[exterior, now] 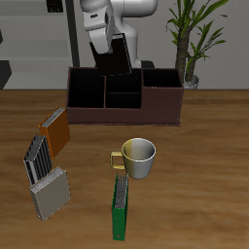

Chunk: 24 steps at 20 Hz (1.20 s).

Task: Place the black book into the back desk caddy's front compartment

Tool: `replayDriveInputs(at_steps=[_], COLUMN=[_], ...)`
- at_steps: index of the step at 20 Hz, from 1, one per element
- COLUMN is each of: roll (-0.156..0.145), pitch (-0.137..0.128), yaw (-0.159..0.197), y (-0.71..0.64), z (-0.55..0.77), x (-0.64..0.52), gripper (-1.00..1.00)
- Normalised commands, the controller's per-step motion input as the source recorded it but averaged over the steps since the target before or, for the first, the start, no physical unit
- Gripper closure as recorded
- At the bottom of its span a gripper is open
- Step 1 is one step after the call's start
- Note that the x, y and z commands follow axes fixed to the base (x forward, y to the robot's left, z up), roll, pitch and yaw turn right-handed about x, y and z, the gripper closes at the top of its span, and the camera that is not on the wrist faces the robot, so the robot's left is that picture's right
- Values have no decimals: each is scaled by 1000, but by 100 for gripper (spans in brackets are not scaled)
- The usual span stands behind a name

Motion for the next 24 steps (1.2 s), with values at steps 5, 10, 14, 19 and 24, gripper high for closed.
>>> replayDriveInputs(at_steps=[5,10,14,19,24], roll=[-12,6,2,6,-1], pitch=[8,6,-3,10,12], yaw=[33,32,23,4,16], y=[-41,35,23,22,-21], z=[-44,-38,-7,-53,-113], x=[33,8,13,-6,29], gripper=[100,100,100,100,100])
